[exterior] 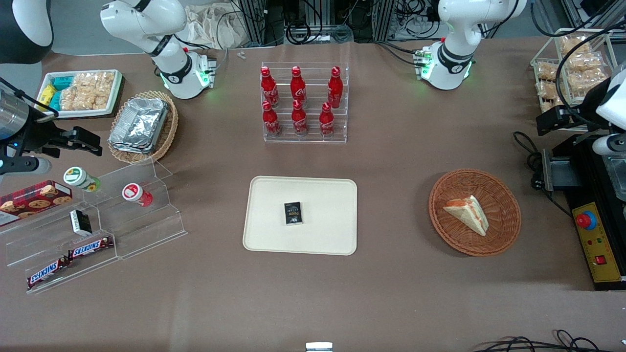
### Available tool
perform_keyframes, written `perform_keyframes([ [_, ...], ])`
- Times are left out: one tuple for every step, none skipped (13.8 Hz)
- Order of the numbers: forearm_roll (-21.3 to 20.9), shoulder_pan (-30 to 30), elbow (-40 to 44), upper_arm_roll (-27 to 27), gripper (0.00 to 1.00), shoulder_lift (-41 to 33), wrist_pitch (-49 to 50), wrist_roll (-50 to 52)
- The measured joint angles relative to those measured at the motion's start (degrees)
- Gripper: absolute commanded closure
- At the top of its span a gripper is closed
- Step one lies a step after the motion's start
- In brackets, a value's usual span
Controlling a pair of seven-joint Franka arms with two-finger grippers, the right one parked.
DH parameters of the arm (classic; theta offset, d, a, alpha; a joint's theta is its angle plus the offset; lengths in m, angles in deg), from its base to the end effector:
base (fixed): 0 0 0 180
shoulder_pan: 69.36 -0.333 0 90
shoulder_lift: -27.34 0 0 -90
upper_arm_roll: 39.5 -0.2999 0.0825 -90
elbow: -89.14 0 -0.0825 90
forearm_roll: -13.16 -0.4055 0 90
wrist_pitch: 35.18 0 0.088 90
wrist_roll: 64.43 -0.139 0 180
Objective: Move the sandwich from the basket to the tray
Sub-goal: 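Move the left gripper over the wicker basket above the sandwich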
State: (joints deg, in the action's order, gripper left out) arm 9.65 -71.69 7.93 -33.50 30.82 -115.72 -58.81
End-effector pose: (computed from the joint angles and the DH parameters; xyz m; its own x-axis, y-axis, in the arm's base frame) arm 0.5738 -0.0257 0.6024 0.9969 0.0438 -0.0661 0.0398 -0.9973 -0.0614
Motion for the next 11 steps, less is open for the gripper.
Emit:
perform_keyframes([
  [0.0,0.0,-0.1,0.0,0.00,0.0,0.0,0.0],
  [0.0,0.0,-0.2,-0.1,0.00,0.0,0.0,0.0],
  [0.0,0.0,-0.3,-0.2,0.00,0.0,0.0,0.0],
  [0.0,0.0,-0.4,-0.3,0.00,0.0,-0.1,0.0],
  [0.0,0.0,-0.5,-0.4,0.00,0.0,-0.1,0.0],
  [0.0,0.0,-0.6,-0.4,0.00,0.1,-0.1,0.0],
  [0.0,0.0,-0.8,-0.4,0.00,0.2,-0.2,0.0],
  [0.0,0.0,-1.0,-0.4,0.00,0.4,-0.4,-0.1],
  [0.0,0.0,-1.4,-0.4,0.00,0.6,-1.0,-0.1],
  [0.0,0.0,-2.4,-0.4,0.00,0.6,-1.9,-0.2],
  [0.0,0.0,-3.8,-0.3,0.00,0.6,-3.2,-0.2],
])
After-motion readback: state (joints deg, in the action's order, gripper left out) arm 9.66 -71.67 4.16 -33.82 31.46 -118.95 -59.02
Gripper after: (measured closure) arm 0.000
